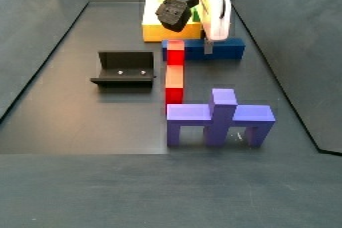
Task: Pick up the blue object. Move up. Move to above the board. Insert the blue object.
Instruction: Pick up the blue object, then move up, then move to above the board.
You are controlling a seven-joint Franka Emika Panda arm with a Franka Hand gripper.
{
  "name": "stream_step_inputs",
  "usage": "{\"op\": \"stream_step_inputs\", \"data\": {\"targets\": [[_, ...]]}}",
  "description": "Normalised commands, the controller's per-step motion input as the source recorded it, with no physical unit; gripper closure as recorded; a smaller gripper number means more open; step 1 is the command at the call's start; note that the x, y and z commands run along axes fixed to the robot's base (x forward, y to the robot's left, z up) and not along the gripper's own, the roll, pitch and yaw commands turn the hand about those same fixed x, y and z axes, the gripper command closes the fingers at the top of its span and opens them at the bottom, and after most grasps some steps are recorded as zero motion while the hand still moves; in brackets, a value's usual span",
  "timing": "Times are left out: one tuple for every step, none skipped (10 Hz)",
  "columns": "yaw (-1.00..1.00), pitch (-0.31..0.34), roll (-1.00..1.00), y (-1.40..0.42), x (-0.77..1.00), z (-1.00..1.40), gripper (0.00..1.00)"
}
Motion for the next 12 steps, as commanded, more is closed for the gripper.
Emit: {"op": "stream_step_inputs", "data": {"targets": [[0.0,0.0,0.0,0.0,0.0,0.0,1.0],[0.0,0.0,0.0,0.0,0.0,0.0,1.0],[0.0,0.0,0.0,0.0,0.0,0.83,1.0],[0.03,-0.011,0.0,-0.01,0.04,0.84,1.0],[0.04,0.032,-0.02,-0.02,-0.02,0.56,1.0],[0.03,0.02,-0.04,-0.01,-0.01,0.25,1.0],[0.0,0.0,0.0,0.0,0.0,1.4,1.0],[-0.01,0.03,0.0,0.0,-0.02,1.4,1.0],[-0.01,0.036,-0.02,0.0,-0.04,1.4,1.0],[-0.01,0.017,-0.06,0.0,0.0,1.4,1.0],[-0.01,0.043,-0.06,0.0,0.01,1.4,1.0],[-0.01,0.087,-0.06,0.0,0.0,1.4,1.0]]}}
